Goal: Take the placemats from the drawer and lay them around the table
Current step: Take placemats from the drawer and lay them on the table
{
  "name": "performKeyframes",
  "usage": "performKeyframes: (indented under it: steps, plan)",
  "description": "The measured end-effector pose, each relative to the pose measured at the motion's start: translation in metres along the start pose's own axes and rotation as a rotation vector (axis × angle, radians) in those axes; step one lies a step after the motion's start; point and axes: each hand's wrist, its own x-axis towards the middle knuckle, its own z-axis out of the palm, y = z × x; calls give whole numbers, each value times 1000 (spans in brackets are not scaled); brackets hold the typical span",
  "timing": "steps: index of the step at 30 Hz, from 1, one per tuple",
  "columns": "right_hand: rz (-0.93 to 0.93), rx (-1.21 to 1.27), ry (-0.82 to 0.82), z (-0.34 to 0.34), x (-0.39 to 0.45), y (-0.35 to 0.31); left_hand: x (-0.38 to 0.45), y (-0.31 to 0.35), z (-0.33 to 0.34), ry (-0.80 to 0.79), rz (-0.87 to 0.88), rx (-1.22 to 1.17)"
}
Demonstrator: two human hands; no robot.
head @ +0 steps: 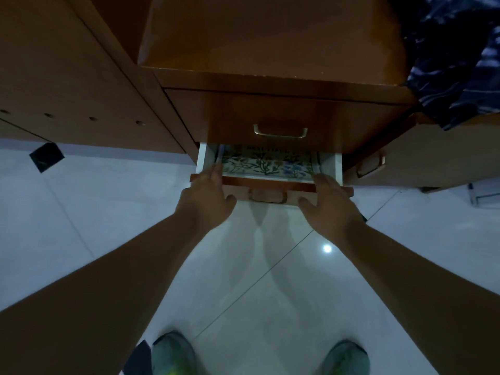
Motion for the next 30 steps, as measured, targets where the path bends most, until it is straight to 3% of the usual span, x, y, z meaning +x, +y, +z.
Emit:
performKeyframes:
  steps: [3,6,10,13,19,30]
  plan:
    - [143,150,57,-6,10,10,9,-11,-2,17,-158,-317]
    - [249,354,77,1,14,19,9,-15,3,94,-210,-495]
    - [385,714,220,7,13,27,8,-11,7,211,-322,-731]
    - [496,928,189,13,22,49,14,-20,6,175,-443,-888]
    - [561,940,143,9,8,56,11,-40,10,114,-405,-876]
    - [490,958,163,29,-16,73,-22,-38,15,94,-400,-768]
